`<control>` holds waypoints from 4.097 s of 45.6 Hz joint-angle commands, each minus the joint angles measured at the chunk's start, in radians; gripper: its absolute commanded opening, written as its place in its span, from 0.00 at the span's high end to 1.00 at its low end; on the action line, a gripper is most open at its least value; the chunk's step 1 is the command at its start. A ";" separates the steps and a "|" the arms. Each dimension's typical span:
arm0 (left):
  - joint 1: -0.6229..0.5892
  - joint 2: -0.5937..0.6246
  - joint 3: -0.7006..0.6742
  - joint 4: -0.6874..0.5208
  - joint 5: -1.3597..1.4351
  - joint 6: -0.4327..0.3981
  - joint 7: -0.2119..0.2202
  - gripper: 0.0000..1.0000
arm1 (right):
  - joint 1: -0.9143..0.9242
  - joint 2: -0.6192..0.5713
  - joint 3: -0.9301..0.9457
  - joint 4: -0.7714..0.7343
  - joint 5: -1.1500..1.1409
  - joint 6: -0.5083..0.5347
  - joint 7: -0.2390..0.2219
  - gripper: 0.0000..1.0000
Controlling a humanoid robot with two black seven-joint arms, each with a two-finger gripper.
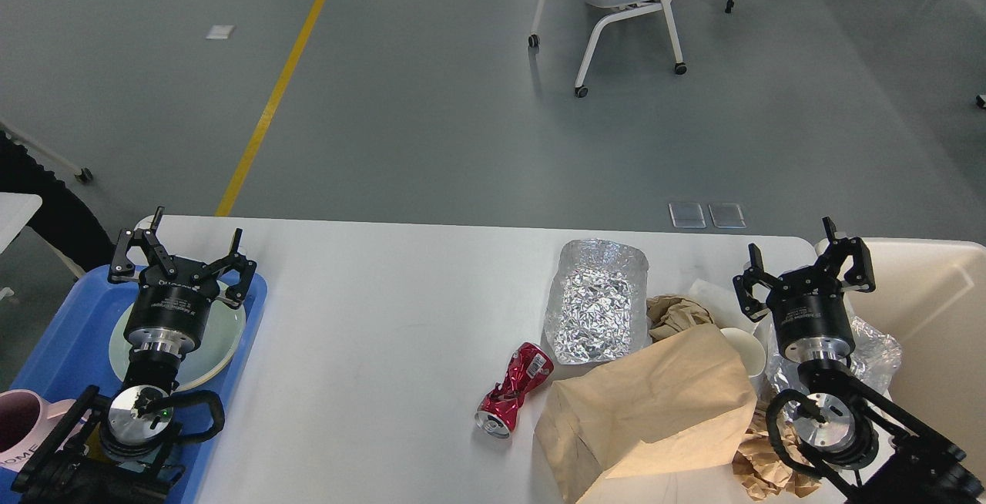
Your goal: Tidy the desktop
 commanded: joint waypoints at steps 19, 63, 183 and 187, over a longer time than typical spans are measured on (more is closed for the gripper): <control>-0.047 -0.007 0.048 0.040 -0.001 -0.014 0.003 0.04 | -0.001 0.000 0.000 0.000 0.000 0.000 0.000 0.00; -0.051 -0.008 0.049 0.049 -0.001 -0.016 -0.003 0.04 | -0.001 0.000 0.002 0.000 0.000 0.000 0.000 0.00; -0.050 -0.010 0.049 0.049 -0.001 -0.016 -0.003 0.04 | 0.543 -0.331 -0.700 0.041 0.011 0.058 -0.186 0.00; -0.050 -0.008 0.049 0.049 -0.001 -0.016 -0.001 0.04 | 0.724 -0.384 -0.958 0.028 0.011 0.057 -0.186 0.00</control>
